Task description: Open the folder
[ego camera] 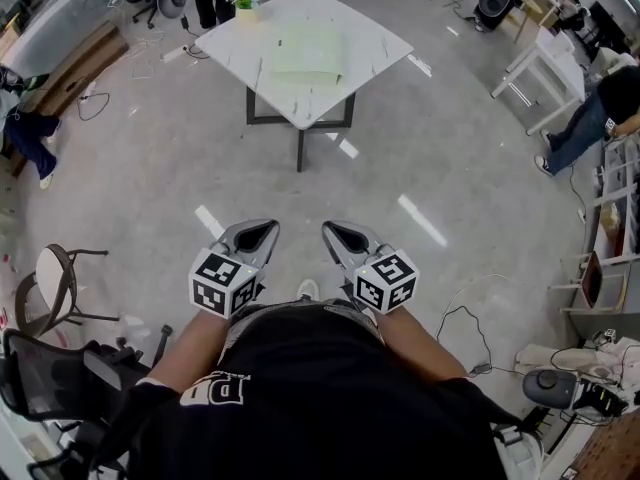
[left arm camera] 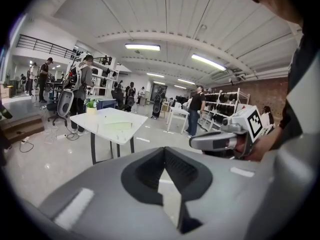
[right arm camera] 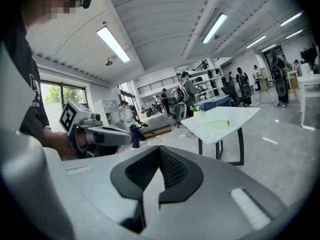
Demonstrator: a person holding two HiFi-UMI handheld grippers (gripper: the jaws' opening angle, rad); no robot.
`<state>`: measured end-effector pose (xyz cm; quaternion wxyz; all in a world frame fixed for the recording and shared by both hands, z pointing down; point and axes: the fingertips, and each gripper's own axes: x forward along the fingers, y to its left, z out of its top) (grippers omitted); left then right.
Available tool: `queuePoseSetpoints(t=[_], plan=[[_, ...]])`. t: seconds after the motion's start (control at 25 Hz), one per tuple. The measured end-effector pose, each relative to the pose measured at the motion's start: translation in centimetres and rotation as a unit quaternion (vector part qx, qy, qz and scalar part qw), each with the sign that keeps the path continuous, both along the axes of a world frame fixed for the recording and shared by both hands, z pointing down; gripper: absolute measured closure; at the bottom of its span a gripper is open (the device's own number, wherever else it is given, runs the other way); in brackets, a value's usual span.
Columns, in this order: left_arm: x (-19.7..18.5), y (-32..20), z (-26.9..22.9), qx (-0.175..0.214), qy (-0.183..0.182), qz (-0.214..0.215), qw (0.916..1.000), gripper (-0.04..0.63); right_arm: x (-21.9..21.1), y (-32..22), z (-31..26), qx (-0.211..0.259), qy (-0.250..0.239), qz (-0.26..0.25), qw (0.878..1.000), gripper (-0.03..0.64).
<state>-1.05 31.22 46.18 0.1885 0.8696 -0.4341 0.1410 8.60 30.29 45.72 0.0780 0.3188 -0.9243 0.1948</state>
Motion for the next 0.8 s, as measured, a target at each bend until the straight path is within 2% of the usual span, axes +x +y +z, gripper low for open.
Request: queuePoseSetpoints(t=[0.24,0.48,0.8], plan=[[1.3,-3.0,-0.4,0.004,-0.006,-0.006,1.0000,0.538,1.4,-3.0,-0.1,0.004,-0.004,-0.006,1.000,0.618],[2.8,-5.1,0.4,-0.009,-0.017,0.002,0.9998,0.538,2.2,-4.3,1.2,-0.016,0.002,-0.021,1.000,0.618],[3.7,-7.4,-0.2,-0.011,-0.028,0.002,0.9996,0.538,3.9,-6.6,1.2,-0.024,-0.009,-0.008,1.000,0.618]])
